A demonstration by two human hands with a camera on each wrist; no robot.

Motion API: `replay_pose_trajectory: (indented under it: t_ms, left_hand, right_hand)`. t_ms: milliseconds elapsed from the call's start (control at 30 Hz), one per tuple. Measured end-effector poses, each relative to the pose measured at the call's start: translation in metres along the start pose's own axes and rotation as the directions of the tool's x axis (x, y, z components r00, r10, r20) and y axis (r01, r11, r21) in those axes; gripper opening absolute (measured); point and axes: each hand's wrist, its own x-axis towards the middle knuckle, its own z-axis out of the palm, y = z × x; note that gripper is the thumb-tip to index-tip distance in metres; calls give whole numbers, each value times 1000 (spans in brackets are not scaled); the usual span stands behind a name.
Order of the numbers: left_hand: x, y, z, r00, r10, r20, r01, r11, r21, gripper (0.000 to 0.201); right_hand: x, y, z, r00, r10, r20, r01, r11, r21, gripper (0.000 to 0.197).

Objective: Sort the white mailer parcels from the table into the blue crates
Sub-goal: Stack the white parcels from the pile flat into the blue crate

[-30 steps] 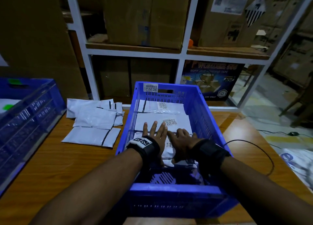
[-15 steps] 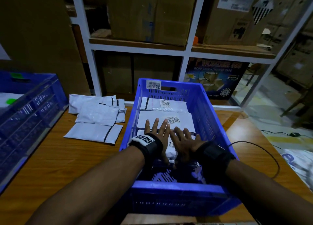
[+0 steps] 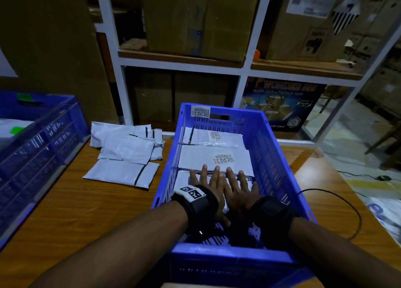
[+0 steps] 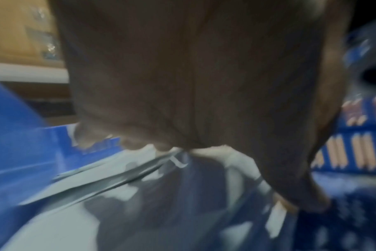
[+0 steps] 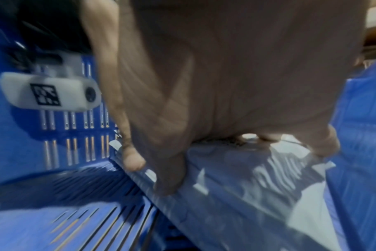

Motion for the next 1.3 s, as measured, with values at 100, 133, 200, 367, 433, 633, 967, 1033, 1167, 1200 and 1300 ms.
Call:
replay_pose_trajectory:
  t_ms: [100,133,200,367,433,633,967,1033,1167,1200,1300]
  left_hand:
    - [3,4,7,999,0,54,0,1000,16,133]
    - [3,4,8,998,-9,55,7,1000,23,131]
    - [2,3,11,999,-30,44,29,999,20,131]
    - [5,5,15,998,-67,13,66,997,43,138]
    - [9,5,17,997,-75,-3,75,995,70,138]
    - [14,6,21,996,-92,-7,92,995,44,133]
    - [21,4,25,994,-105,13,105,994,9,124]
    - [20,3,24,996,-90,10,90,996,-12,132]
    - [16,-3,20,996,-84,-17,83,996,-38,130]
    - [15,-5,19,996,-89,-16,89,995,-41,128]
    - [14,-8,17,996,-90,7,91,995,-35,140]
  right_hand:
    - [0,1,0,1000,-24,15,24,1000,13,112]
    - [0,1,0,999,-26,19,26,999,21,112]
    - [0,1,1,1000,-26,9,26,1000,13,113]
    - [1,0,2,999,-26,34,26,1000,2,124]
    - [0,0,1,998,-29,48,29,1000,2,125]
    - [4,-3,8,999,-17,41,16,999,29,122]
    - [1,-2,0,997,-29,67,26,998,54,116]
    - [2,0,-2,995,-41,87,36,997,62,123]
    - [2,3,-4,997,-50,55,45,995,86,126]
    - [0,2,-4,998,-44,35,41,996,80,125]
    - [-6,1,-5,999,-34,-13,34,998,57,123]
